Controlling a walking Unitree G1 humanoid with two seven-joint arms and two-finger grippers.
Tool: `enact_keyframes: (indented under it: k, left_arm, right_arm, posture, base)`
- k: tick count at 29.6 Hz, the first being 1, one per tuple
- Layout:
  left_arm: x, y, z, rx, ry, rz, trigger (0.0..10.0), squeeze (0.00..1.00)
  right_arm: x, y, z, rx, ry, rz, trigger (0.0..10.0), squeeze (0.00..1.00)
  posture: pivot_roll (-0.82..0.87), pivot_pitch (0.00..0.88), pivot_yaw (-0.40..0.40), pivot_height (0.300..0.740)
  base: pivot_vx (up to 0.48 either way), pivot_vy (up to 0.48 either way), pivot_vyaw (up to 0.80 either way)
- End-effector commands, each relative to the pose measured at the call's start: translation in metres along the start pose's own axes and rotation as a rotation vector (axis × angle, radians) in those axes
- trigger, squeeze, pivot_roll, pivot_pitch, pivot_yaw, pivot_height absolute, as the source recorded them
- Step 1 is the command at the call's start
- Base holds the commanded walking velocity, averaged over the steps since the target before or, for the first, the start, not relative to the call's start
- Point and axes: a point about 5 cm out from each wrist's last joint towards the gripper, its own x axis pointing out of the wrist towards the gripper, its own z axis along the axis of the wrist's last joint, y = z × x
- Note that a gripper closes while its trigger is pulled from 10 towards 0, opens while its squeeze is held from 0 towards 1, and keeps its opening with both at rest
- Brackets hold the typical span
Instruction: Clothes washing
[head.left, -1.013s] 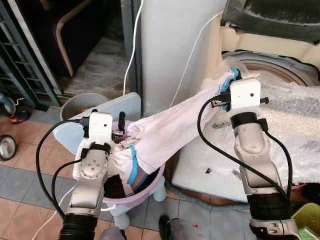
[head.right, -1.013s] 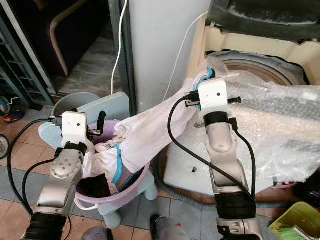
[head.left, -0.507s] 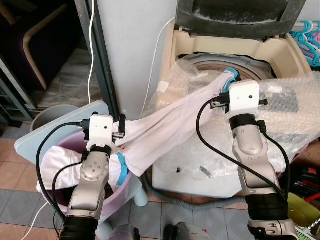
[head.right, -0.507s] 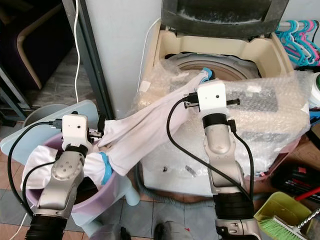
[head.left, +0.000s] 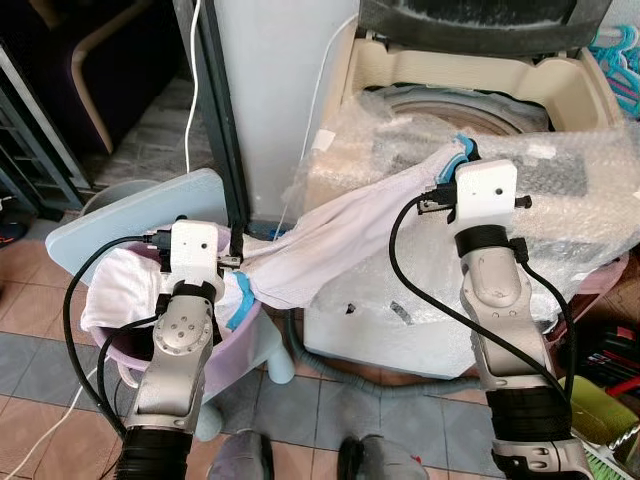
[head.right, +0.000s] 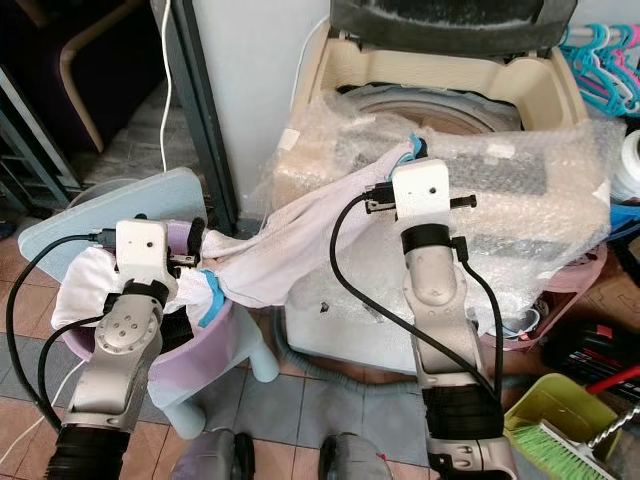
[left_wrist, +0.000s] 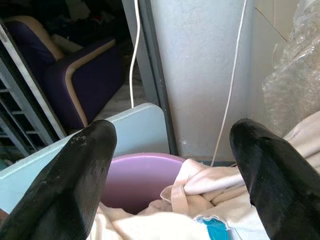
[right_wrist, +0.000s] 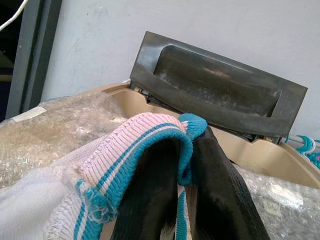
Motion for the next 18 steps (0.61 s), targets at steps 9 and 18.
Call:
enact_keyframes:
  k: [9,18]
  left_arm:
    - [0.004,0.002,0.009,-0.010,-0.032,-0.011,10.0,0.00]
    - [-0.003,0.004,0.016,-0.031,-0.060,-0.033,10.0,0.00]
  right_arm:
    - [0.006,-0.008,0.004,0.000,-0.021,-0.034,10.0,0.00]
    - [0.009,-0.006,0.006,0.007,-0.032,-0.026,10.0,0.00]
  posture:
    - [-0.02,0.089,-0.001,0.740]
    - [-0.01,0.109,0.005,0.740]
  base:
    - [0.000,0.000,0.00]
    - [0.030,0.000,-0.35]
